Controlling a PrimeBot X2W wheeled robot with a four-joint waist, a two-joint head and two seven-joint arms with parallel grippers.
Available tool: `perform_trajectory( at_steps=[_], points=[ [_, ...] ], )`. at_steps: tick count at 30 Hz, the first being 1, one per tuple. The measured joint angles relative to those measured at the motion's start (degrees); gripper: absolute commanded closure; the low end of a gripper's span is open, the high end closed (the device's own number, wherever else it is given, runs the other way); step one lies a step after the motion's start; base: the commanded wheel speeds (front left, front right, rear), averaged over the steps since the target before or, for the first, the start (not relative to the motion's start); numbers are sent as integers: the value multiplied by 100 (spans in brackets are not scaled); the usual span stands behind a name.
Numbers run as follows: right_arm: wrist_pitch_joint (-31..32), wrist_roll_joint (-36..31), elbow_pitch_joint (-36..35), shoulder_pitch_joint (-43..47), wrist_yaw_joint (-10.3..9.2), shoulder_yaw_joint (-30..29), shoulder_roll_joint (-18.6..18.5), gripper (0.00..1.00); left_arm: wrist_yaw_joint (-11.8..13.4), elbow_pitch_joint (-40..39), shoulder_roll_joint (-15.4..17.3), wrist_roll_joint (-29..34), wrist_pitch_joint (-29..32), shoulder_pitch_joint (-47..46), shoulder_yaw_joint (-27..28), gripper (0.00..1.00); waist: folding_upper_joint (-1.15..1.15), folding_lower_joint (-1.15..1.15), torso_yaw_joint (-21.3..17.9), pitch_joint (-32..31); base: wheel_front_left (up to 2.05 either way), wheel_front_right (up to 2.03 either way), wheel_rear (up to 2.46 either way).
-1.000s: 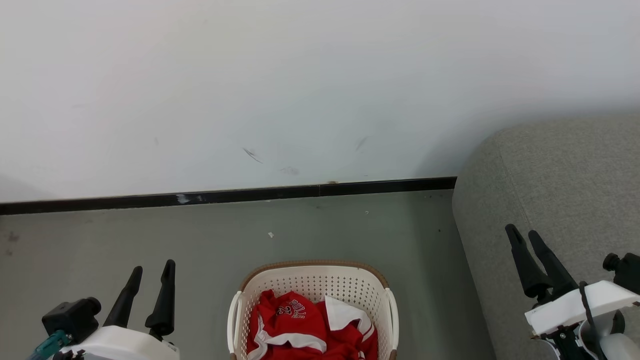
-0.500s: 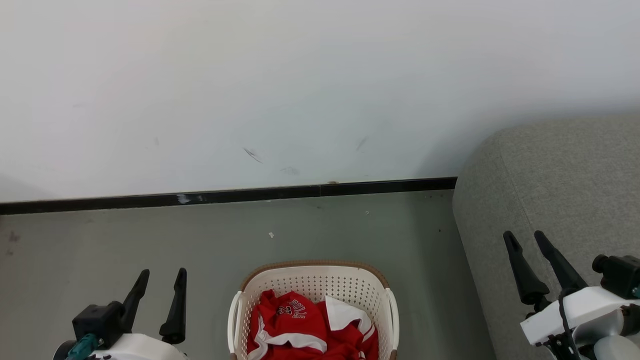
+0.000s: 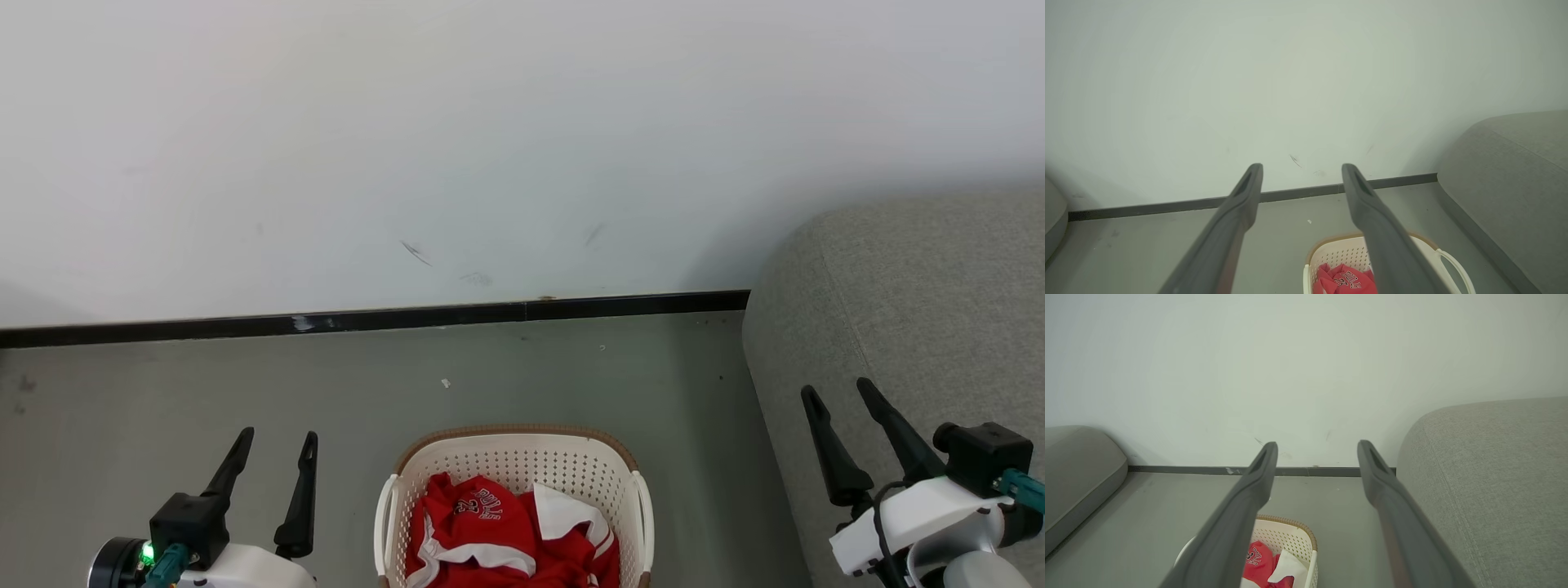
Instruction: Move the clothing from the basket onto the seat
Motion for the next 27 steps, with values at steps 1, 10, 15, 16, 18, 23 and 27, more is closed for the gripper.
perform_trajectory(
  at_steps=[1, 10, 15, 16, 18, 23, 27],
  points=[
    [0, -7, 2, 0, 0, -8, 18, 0, 0, 11, -3, 12, 0, 0, -1, 0, 0, 0, 2, 0, 0, 0, 0],
    [0, -66, 2, -2, 1, -105, 140, 0, -1, 82, -42, 12, 0, -5, 27, 0, 0, 0, 10, 6, 0, 0, 0],
    [0, -66, 3, -11, 1, -121, 172, 0, -2, 111, -75, 12, 0, -16, 48, 0, 0, -1, 12, 8, 0, 0, 0],
    [0, -66, 3, -21, 1, -121, 181, 0, -2, 114, -81, 12, 0, -27, 53, 0, 0, -1, 12, 8, 0, 0, 0],
    [0, -66, 3, -55, 1, -121, 198, 0, -3, 120, -92, 12, 0, -59, 63, 0, 0, -1, 13, 9, 0, 0, 0],
    [0, -66, 0, -94, 1, -122, 224, 0, -4, 123, -112, 12, 1, -104, 85, 0, 0, -1, 12, 16, 0, 0, 0],
    [0, -66, -1, -94, 1, -135, 233, 0, -11, 126, -124, 12, 0, -104, 99, 0, 0, -1, 7, 30, 0, 0, 0]
  ],
)
